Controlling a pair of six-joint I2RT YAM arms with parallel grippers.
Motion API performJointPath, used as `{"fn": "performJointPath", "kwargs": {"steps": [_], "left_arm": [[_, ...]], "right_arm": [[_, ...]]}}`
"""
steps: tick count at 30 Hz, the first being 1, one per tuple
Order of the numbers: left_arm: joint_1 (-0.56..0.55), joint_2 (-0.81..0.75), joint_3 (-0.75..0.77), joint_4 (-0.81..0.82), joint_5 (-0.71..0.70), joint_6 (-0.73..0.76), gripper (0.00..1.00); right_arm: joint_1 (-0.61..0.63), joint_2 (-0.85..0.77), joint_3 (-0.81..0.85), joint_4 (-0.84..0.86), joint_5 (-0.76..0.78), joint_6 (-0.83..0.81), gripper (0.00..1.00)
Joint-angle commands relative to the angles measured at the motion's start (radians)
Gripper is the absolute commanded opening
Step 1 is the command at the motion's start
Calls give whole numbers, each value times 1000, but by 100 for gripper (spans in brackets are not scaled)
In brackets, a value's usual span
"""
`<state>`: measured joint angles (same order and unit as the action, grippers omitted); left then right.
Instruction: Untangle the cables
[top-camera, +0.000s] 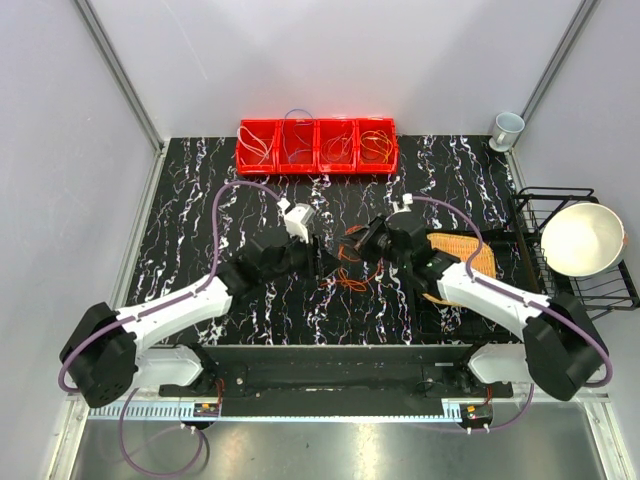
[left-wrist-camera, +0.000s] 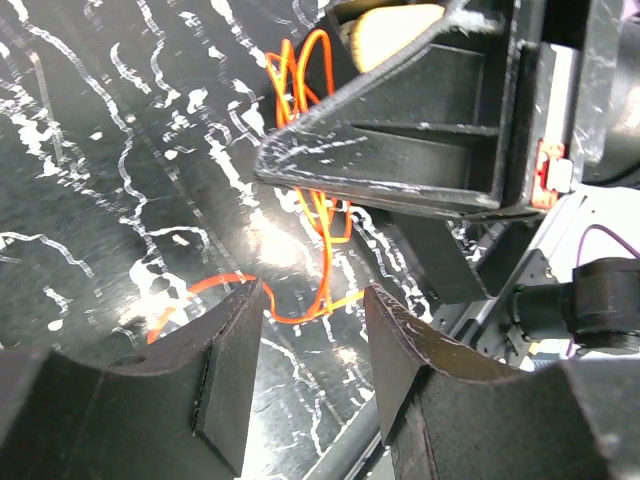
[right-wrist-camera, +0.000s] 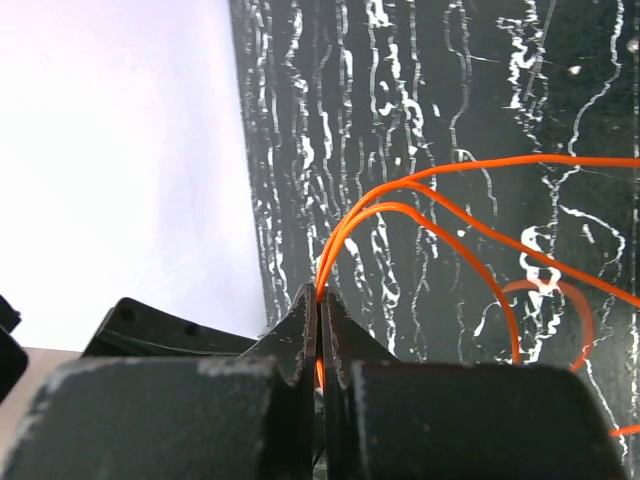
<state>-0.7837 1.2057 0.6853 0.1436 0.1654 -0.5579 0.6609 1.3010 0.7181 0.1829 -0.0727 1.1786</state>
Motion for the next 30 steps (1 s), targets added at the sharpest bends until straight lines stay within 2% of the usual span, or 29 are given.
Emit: {"fn": "performJointPath", "kwargs": {"steps": [1,17,22,27,30], "left_arm": [[-31,-29,3,102,-70,-2,48],[-75,28,22,146,-207,-23,44],[-77,46,22,163,-208,-27,36],[-77,43,11,194,-218,-30,34],[-78,34,2,209,-224,-28,26]], "right_arm": [[-4,-58,-6,-14,-21,9,0],[-1,-78,-28,29,-90,38,0],[-3,-72,-29,47,-104,47,0],[0,-60,-29,69,-128,56,0],[0,-57,-34,79,-139,62,0]]}}
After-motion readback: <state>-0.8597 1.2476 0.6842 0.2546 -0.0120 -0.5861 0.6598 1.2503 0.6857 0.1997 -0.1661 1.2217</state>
